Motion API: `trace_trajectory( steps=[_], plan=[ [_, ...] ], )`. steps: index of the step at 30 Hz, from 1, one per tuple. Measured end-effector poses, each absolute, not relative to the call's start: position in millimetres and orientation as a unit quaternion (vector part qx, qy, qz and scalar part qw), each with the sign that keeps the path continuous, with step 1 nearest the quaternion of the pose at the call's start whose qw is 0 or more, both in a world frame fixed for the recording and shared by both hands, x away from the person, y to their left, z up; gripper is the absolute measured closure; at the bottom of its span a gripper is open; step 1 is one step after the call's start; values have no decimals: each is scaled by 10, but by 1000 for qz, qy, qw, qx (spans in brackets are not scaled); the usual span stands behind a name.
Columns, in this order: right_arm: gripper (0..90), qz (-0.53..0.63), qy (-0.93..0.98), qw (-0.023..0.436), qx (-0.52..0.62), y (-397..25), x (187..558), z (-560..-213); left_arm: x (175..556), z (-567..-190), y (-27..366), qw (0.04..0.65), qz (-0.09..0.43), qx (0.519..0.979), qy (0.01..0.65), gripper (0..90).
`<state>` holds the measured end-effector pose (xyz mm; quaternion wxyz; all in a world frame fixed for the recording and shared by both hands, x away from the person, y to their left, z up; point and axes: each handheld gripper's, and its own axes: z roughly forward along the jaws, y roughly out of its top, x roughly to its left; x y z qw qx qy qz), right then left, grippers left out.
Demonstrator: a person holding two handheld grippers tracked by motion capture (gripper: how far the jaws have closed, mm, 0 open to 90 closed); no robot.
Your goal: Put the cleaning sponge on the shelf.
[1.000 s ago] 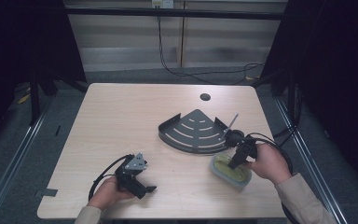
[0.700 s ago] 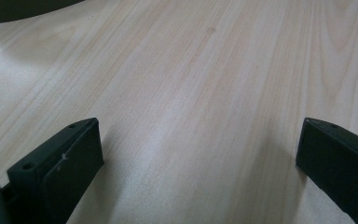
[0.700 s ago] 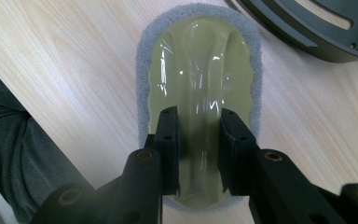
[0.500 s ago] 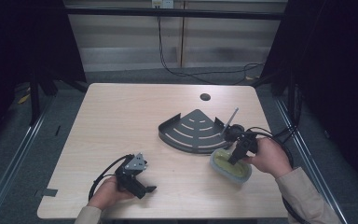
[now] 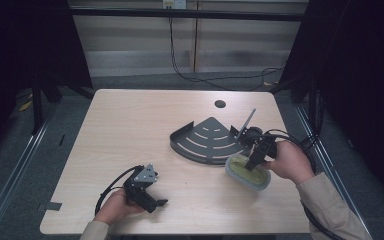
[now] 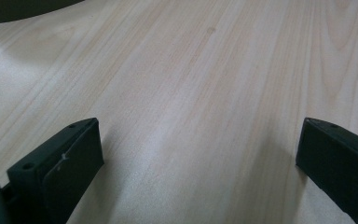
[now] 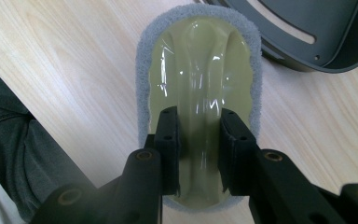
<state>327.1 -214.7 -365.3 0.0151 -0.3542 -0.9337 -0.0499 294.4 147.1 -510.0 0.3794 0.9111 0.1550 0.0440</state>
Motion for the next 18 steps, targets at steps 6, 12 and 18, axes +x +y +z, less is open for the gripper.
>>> trace_trajectory(
  steps=[6,12,18],
  plan=[
    [719,-49,-933,13,-357,-2151,3307,-3607,2943,-5099,1471,379,44,911,155,0],
    [719,-58,-933,18,-355,-2147,3341,-3563,2944,-5101,1471,380,44,911,155,0],
    [719,-62,-933,14,-354,-2136,3381,-3502,2944,-5101,1471,380,44,911,155,0]
  ],
)
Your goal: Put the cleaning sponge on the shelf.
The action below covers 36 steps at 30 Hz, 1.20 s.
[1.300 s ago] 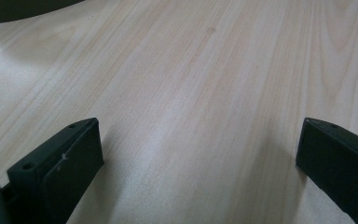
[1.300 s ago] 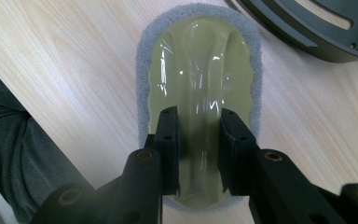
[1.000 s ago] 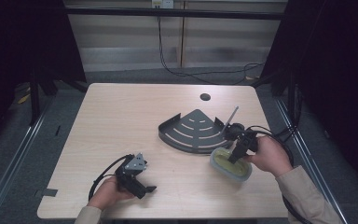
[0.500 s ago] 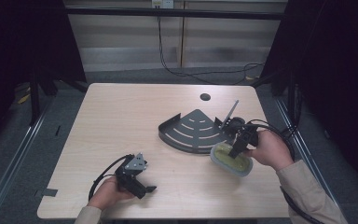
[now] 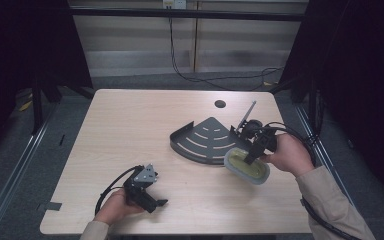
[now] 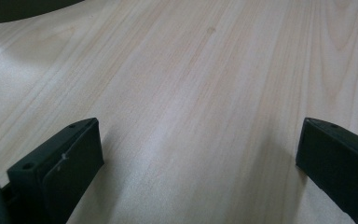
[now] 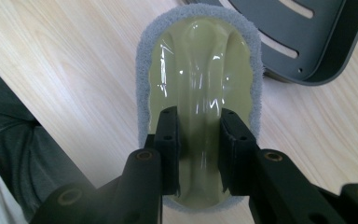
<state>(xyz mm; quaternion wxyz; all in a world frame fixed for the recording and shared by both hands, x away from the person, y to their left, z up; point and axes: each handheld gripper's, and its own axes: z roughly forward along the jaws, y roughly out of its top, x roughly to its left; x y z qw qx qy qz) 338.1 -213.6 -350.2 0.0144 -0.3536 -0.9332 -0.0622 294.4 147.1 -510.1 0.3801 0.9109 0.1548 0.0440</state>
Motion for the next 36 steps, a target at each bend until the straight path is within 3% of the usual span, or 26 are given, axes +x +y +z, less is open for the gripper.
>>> trace_trajectory(
  steps=[36],
  plan=[
    [718,-49,-911,-20,-408,-2275,3773,-3433,2946,-5101,1470,380,45,911,154,0]
  ],
)
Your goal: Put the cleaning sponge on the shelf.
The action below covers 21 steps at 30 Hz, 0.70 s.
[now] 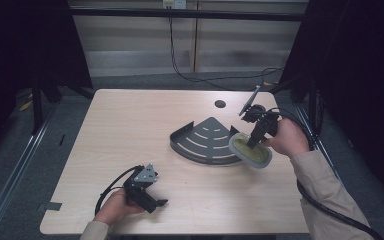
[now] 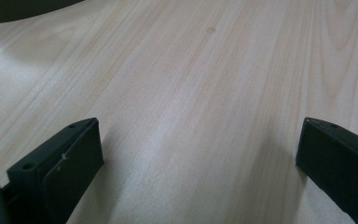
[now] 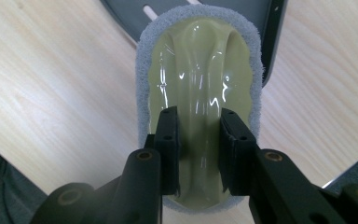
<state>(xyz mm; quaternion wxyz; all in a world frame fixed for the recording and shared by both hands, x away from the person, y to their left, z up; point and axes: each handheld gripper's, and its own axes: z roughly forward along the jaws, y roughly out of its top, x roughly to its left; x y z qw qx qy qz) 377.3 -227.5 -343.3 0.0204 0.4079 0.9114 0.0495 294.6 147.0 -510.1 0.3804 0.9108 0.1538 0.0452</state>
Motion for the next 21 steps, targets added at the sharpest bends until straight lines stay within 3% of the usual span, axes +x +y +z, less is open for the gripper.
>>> trace_trajectory(
  steps=[21],
  plan=[
    [718,49,900,32,432,-2238,4005,-3406,2945,-5099,1470,379,44,911,154,0]
  ],
)
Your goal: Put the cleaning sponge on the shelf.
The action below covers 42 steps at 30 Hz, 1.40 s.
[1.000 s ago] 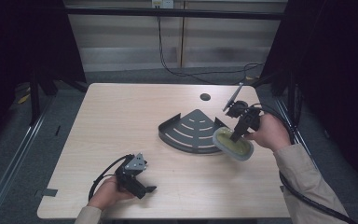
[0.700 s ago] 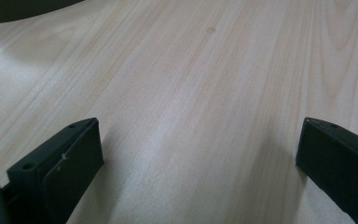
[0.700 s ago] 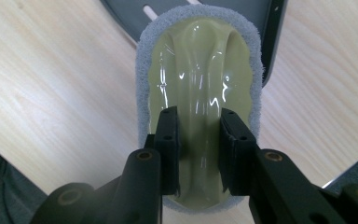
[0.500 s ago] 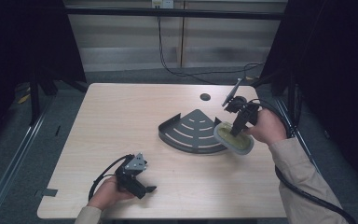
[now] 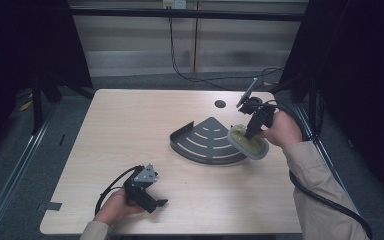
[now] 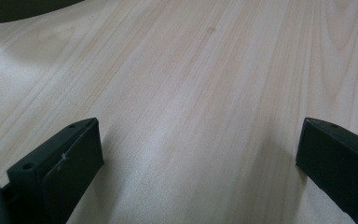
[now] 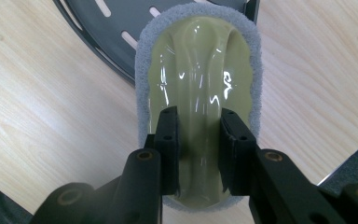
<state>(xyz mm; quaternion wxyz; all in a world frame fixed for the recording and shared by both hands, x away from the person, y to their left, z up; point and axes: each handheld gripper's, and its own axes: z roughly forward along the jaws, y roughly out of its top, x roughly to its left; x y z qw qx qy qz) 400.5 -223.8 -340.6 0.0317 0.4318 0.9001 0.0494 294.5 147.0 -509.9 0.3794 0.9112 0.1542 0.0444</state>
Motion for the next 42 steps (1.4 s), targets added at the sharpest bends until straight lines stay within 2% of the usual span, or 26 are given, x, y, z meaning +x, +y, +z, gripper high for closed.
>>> trace_trajectory(
  steps=[28,42],
  plan=[
    [718,55,893,36,445,-2071,4257,-3394,2947,-5098,1470,379,42,912,153,0],
    [719,51,894,35,444,-1974,4338,-3502,2948,-5098,1471,379,43,912,153,0]
  ],
)
